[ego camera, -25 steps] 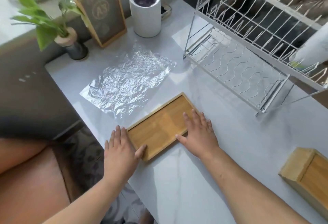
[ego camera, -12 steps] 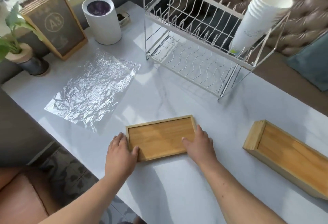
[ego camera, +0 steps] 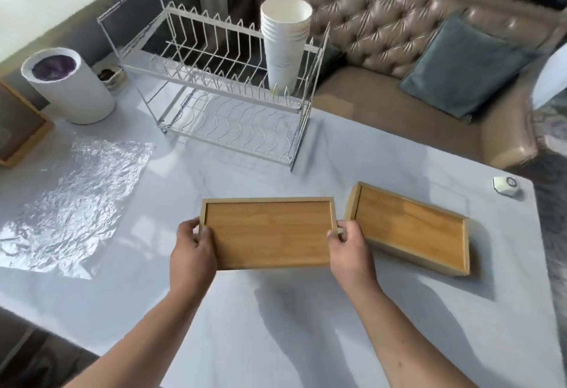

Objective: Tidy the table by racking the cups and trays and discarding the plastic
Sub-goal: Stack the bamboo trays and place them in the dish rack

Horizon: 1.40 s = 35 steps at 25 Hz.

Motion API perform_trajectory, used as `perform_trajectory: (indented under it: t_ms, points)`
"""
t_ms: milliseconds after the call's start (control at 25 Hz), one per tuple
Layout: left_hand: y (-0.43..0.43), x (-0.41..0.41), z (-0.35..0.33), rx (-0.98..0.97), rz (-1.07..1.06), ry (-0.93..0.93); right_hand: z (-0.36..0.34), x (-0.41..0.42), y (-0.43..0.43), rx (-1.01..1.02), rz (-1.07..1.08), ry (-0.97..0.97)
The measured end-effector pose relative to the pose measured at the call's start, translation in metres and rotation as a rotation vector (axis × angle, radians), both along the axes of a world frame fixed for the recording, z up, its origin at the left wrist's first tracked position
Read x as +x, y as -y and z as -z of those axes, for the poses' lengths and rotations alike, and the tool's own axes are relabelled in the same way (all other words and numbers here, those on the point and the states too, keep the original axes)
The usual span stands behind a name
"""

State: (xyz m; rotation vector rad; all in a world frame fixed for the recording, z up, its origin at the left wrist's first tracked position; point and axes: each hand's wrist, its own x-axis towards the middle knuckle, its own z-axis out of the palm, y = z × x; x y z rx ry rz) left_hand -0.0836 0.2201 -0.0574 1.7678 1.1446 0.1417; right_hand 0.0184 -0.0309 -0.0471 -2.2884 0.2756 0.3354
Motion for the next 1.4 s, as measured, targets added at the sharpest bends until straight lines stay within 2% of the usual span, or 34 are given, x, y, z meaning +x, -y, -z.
perform_trajectory:
  t_ms: [240,400,640,1080,1400]
  points:
    - [0.075,0.080,-0.026,0.013,0.176,0.086,-0.017,0.026,0.104,-0.012,0.147,0.089]
    - [0.127,0.120,-0.029,0.097,0.325,0.008,-0.022,0.041,0.171,-0.030,0.272,0.126]
    - [0.193,0.159,-0.019,0.276,0.508,-0.077,-0.012,0.057,0.239,-0.123,0.312,0.153]
    - [0.225,0.197,0.005,0.435,0.610,-0.134,0.016,0.081,0.269,-0.171,0.306,0.128]
    - [0.225,0.206,0.018,0.416,0.646,-0.171,0.027,0.085,0.268,-0.183,0.280,0.070]
